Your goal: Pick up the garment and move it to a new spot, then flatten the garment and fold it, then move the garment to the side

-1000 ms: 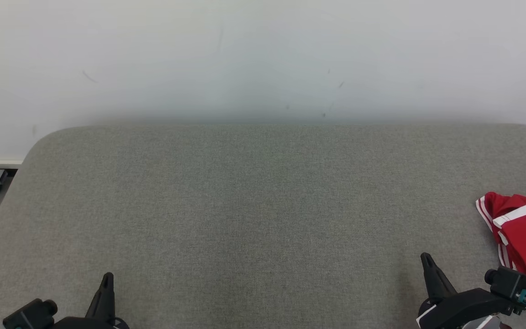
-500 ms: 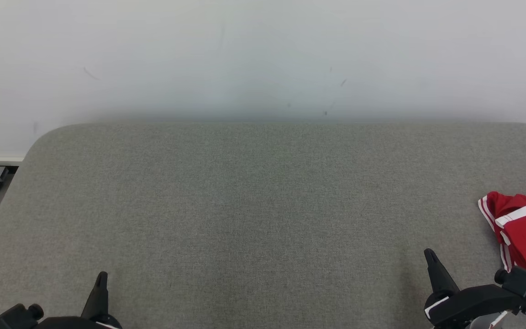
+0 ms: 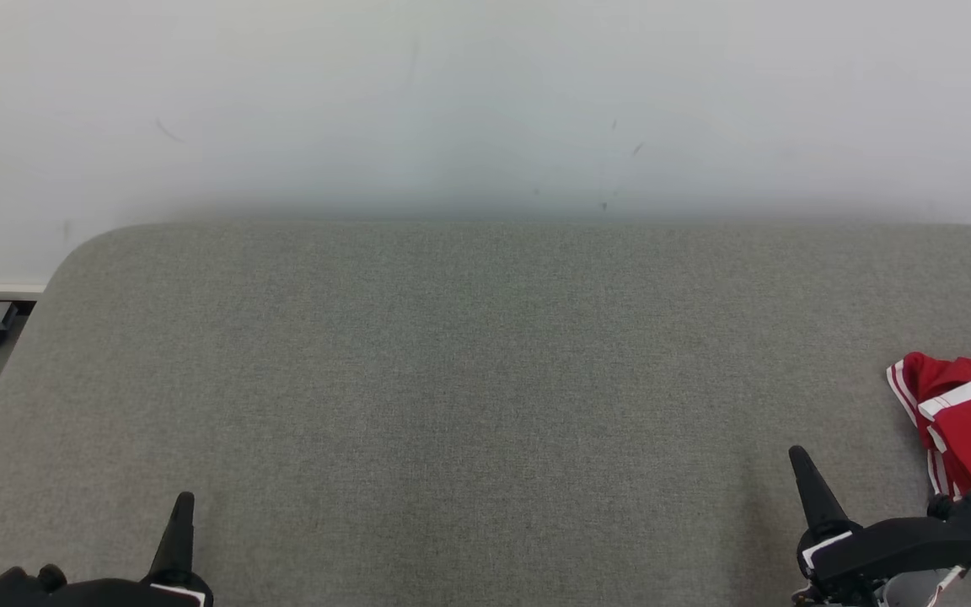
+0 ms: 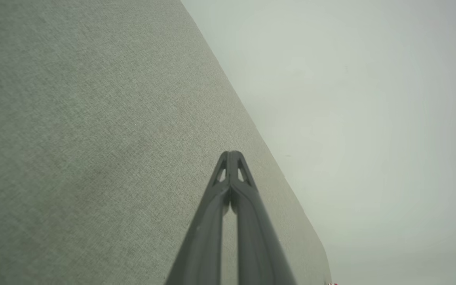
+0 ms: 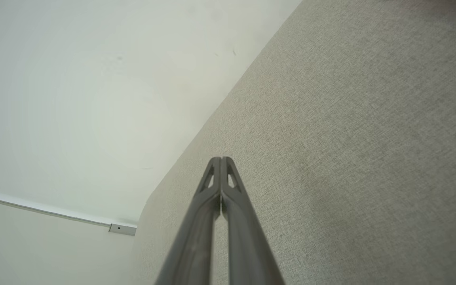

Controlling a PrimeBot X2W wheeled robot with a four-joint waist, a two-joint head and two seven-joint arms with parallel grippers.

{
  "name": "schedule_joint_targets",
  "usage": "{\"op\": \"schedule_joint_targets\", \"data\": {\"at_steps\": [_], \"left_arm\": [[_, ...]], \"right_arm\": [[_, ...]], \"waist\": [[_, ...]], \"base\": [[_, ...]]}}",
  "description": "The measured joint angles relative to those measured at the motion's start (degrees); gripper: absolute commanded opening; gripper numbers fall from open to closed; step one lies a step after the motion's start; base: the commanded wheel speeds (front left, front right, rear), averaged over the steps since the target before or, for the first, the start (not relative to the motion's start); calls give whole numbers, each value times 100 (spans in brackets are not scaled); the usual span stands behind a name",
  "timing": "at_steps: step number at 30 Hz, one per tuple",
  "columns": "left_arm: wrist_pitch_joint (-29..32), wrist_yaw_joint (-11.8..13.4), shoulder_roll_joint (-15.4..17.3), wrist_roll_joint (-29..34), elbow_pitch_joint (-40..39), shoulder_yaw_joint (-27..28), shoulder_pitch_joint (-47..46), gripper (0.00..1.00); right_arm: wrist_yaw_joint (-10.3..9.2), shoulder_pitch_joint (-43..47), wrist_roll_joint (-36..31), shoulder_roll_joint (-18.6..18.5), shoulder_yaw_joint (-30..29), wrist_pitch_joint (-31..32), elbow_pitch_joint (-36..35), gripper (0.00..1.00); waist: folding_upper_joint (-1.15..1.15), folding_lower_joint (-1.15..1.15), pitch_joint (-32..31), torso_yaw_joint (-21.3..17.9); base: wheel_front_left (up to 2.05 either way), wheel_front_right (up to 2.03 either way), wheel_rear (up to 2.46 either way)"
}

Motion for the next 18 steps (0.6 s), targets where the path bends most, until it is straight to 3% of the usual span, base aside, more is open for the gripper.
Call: {"op": "schedule_joint_targets", "data": {"at_steps": [18], "left_arm": [[224, -297, -127, -1190, 74, 358, -18, 0]], "right_arm": [[126, -121, 1233, 0, -140, 105, 88, 0]], "waist": [[0, -1, 45, 29]], "base": [[0, 0, 0]]}}
